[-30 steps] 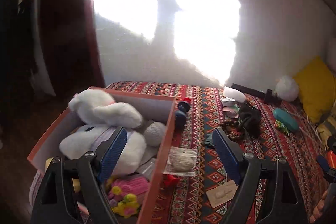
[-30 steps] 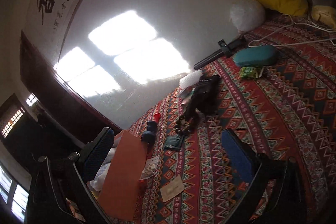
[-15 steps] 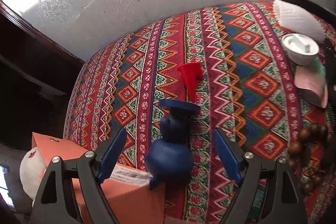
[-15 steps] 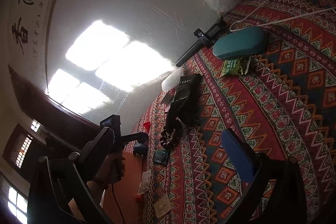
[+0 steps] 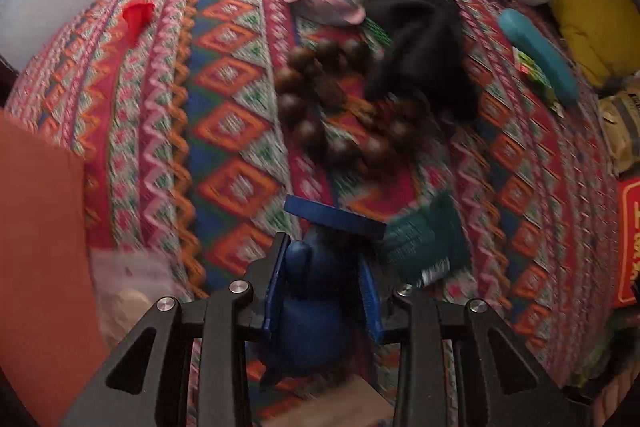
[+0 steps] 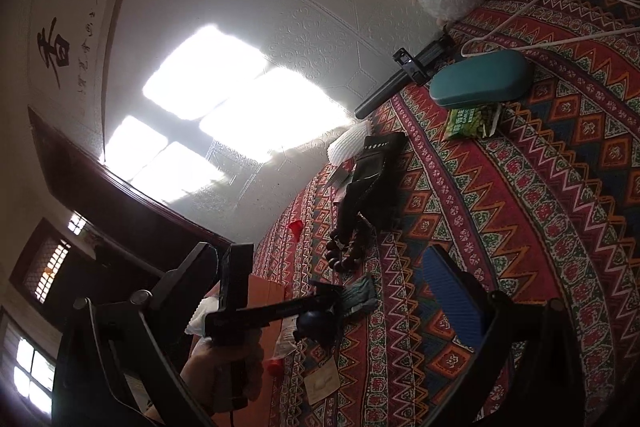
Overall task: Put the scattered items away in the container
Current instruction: 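Close the right gripper on the blue object's round top while the left holds it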
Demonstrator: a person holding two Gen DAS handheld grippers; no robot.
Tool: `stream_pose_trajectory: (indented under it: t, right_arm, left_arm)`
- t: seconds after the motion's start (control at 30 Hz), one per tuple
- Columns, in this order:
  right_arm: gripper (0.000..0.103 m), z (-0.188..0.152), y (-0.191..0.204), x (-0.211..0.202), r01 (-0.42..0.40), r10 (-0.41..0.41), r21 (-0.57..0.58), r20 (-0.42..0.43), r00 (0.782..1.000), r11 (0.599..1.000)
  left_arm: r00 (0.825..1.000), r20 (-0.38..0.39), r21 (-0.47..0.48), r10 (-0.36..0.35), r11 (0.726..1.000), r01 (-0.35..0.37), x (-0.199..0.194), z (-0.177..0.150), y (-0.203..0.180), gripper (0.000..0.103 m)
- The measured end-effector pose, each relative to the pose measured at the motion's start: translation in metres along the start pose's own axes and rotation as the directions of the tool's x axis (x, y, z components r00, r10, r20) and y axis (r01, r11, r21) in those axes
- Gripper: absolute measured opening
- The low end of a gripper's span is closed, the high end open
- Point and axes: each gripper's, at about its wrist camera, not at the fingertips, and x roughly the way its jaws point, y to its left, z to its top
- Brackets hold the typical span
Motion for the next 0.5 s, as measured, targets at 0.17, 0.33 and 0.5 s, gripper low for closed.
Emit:
stream_pose_trajectory:
  t: [0.17, 0.33, 0.5]
  right_arm:
    - [0.102, -0.033, -0.017, 0.04, 0.079, -0.052, 0.088, -0.276, 0.96, 0.993]
    - [0.098, -0.093, -0.024, 0.074, 0.045, 0.073, 0.201, -0.545, 0.835, 0.979]
    - [0.096, -0.139, 0.005, 0.095, 0.082, -0.072, -0.016, -0.658, 0.75, 0.996]
  left_arm:
    - [0.983, 0.06, -0.066, -0.175, 0.982, 0.179, -0.018, -0.112, -0.025, 0.03]
    - [0.985, 0.148, -0.077, -0.088, 0.992, 0.1, -0.048, -0.164, -0.024, 0.032]
    - [0.97, 0.237, -0.032, -0.054, 0.997, 0.064, -0.078, -0.194, -0.026, 0.076]
